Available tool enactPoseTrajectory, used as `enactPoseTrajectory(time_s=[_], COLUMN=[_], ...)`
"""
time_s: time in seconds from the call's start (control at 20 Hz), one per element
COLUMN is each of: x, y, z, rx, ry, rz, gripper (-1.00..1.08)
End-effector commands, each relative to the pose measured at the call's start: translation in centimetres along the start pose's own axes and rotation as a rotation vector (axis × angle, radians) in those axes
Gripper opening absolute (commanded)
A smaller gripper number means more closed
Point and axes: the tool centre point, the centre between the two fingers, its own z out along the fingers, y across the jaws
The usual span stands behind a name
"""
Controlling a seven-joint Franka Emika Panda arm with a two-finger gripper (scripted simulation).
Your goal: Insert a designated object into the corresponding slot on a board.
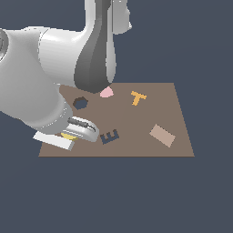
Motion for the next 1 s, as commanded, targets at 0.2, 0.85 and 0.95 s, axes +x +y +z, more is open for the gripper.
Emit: enactPoseTrajectory(time_s=[0.2, 0.85, 0.95], x=[-0.2, 0.4, 0.7], y=[-0.2, -0.2, -0.2], z=[-0.8, -3.2, -4.4], rx=[0.024, -0.026, -0.049], ry=[-0.020, 0.011, 0.024], rz=[-0.018, -0.103, -0.143], gripper=[-1.00, -1.00, -1.00])
